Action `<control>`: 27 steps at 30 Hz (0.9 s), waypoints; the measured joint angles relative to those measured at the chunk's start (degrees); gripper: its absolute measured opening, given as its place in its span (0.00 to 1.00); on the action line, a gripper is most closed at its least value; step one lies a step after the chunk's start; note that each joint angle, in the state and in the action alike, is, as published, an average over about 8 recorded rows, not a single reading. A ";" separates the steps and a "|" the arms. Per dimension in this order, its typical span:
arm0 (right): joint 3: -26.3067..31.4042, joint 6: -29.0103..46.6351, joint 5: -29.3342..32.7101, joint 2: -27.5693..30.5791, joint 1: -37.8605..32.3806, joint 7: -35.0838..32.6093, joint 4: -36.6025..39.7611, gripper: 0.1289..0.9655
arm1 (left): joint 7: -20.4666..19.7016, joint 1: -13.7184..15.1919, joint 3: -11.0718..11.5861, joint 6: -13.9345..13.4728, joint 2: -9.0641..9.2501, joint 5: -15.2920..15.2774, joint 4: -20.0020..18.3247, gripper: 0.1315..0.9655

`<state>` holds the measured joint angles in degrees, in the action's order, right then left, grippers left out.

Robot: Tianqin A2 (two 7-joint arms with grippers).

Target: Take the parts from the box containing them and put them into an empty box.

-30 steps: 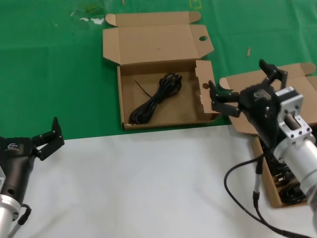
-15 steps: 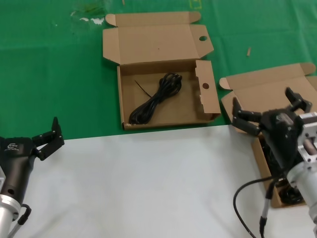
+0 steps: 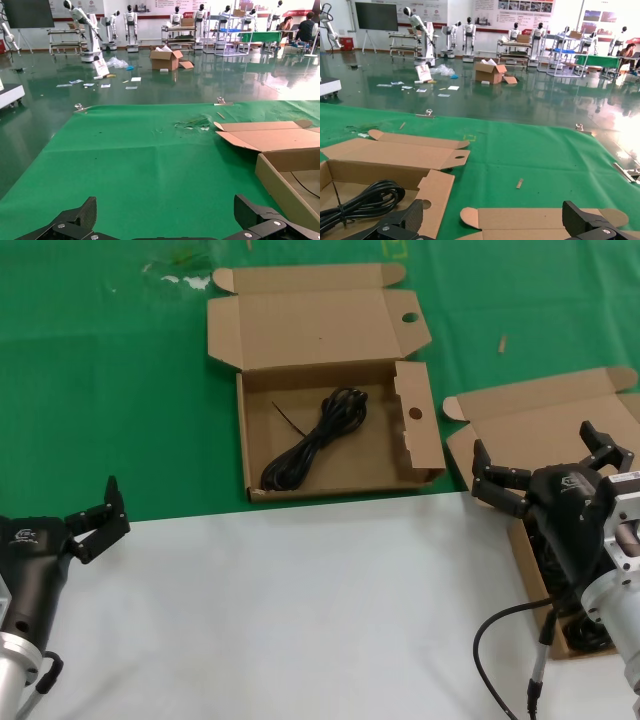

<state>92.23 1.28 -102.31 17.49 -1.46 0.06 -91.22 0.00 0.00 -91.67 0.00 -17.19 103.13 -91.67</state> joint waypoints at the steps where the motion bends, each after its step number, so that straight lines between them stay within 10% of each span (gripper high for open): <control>1: 0.00 0.00 0.00 0.00 0.00 0.00 0.00 1.00 | 0.00 0.00 0.00 0.00 0.00 0.00 0.00 1.00; 27: 0.00 0.00 0.00 0.00 0.00 0.00 0.00 1.00 | 0.00 0.00 0.00 0.00 0.00 0.00 0.00 1.00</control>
<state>92.23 1.28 -102.31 17.49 -1.46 0.06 -91.22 0.00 0.00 -91.67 0.00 -17.19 103.13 -91.67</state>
